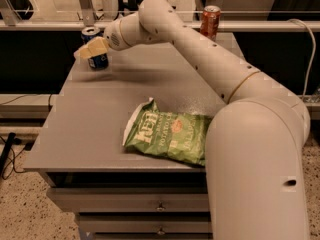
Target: Pick pepsi can
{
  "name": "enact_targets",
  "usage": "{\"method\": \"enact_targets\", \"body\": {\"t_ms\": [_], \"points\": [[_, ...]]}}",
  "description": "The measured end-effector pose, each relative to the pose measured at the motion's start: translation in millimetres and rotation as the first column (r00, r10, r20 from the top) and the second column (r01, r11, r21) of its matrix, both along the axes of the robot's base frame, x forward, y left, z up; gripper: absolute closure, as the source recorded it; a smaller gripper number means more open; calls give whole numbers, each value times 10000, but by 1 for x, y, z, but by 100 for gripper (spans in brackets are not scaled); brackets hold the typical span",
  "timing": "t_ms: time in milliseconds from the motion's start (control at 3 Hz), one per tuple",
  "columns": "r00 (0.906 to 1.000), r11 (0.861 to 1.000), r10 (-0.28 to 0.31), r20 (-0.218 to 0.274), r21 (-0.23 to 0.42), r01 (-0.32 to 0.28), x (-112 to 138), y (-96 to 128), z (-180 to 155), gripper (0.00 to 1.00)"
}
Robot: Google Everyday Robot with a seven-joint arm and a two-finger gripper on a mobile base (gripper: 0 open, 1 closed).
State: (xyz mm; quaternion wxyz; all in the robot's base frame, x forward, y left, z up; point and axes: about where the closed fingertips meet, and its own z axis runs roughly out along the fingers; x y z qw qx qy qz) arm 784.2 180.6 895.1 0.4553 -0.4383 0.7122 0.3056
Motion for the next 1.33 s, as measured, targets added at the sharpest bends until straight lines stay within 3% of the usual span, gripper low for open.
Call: {"method": "enact_targets", "body": {"t_ms": [333,667,1000,1333], "points": [[9992,9993,235,-330,308,-225,-5,11,-9,26],[9987,9936,447,-243,1050,-419,-9,13,3,57],[9978,9836,657,69,1677,-659,-15,13,23,80],[9911,9622,1087,762,2426,-1242,-33,17,73,100]]}}
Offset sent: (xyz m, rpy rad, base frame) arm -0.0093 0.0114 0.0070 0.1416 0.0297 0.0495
